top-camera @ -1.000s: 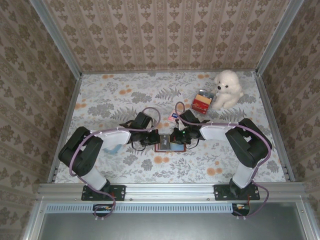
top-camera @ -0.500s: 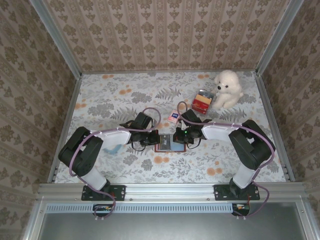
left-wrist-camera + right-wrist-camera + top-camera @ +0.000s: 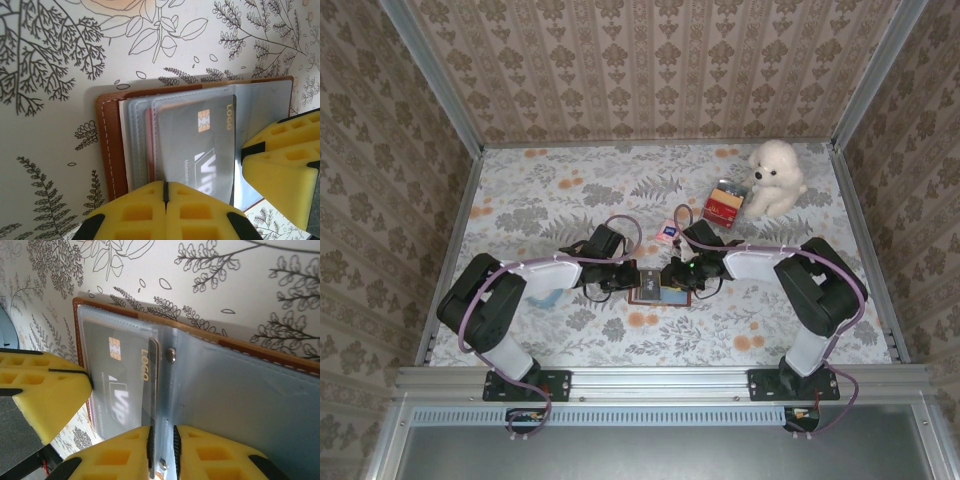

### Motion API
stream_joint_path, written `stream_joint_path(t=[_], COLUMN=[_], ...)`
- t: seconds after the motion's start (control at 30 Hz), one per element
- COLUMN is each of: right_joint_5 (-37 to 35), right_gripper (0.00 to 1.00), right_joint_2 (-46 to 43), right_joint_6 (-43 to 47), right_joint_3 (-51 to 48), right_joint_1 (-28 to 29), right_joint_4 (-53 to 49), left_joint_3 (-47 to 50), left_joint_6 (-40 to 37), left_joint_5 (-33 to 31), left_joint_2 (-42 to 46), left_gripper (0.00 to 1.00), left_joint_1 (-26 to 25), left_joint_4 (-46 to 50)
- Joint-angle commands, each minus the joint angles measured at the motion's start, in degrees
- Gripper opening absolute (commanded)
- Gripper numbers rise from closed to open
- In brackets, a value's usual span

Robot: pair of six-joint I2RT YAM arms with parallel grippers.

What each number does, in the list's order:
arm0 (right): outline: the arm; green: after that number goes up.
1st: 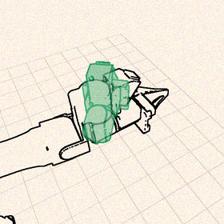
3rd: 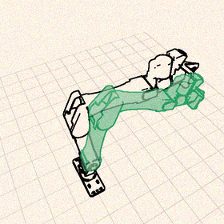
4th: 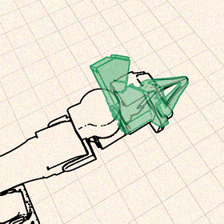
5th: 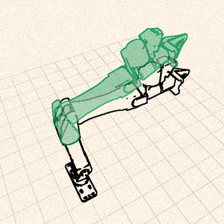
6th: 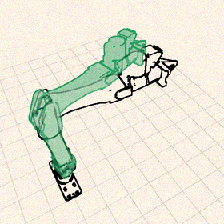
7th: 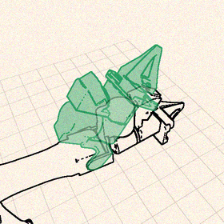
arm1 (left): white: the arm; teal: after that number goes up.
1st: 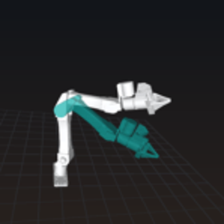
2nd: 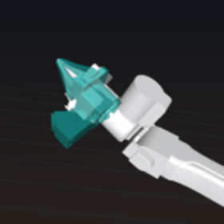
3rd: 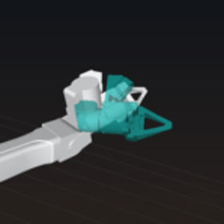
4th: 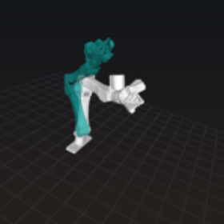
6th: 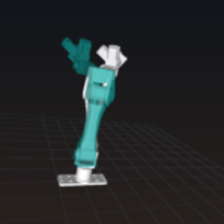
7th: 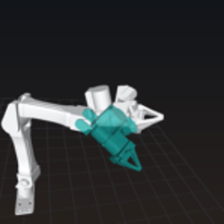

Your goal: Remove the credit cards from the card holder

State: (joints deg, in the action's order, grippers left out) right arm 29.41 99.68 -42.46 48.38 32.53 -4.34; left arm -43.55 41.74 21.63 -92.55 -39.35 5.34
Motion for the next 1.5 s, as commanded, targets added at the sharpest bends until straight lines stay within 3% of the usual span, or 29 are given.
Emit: stream_joint_path(t=[0.0,0.37,0.57,0.8,1.13,1.2,1.37,1.47], right_joint_5=[2.4,5.1,4.0,0.1,-1.6,-1.2,2.0,3.3], right_gripper=[0.21,0.19,0.08,0.05,0.04,0.06,0.27,0.29], right_joint_2=[1.6,5.2,4.8,1.5,0.7,0.1,0.3,1.6], right_joint_6=[-0.8,-2.5,-2.5,0.0,0.3,0.1,-0.7,-1.3], right_joint_3=[0.5,0.6,0.4,-0.3,-1.3,-1.9,-2.4,-1.9], right_joint_1=[0.5,0.6,0.4,-0.9,-1.5,-1.5,-1.4,-1.2], right_joint_4=[1.0,4.9,4.1,-1.7,-3.6,-2.8,1.6,3.0], left_joint_3=[1.4,1.8,2.0,2.6,3.2,3.2,3.0,3.3], left_joint_6=[-0.8,-0.6,-0.7,-0.3,0.2,0.0,-0.1,-0.2], left_joint_5=[-2.1,-2.0,-2.1,-3.4,-3.2,-3.1,-2.8,-2.8], left_joint_2=[-1.2,-1.0,-0.6,0.0,-0.4,-0.3,-0.9,-1.2], left_gripper=[0.01,0.01,0.02,0.16,0.14,0.12,0.09,0.08], left_joint_1=[0.0,0.1,0.1,0.4,0.8,0.7,0.7,0.7], left_joint_4=[4.0,3.6,3.9,5.0,4.4,4.4,4.3,4.2])
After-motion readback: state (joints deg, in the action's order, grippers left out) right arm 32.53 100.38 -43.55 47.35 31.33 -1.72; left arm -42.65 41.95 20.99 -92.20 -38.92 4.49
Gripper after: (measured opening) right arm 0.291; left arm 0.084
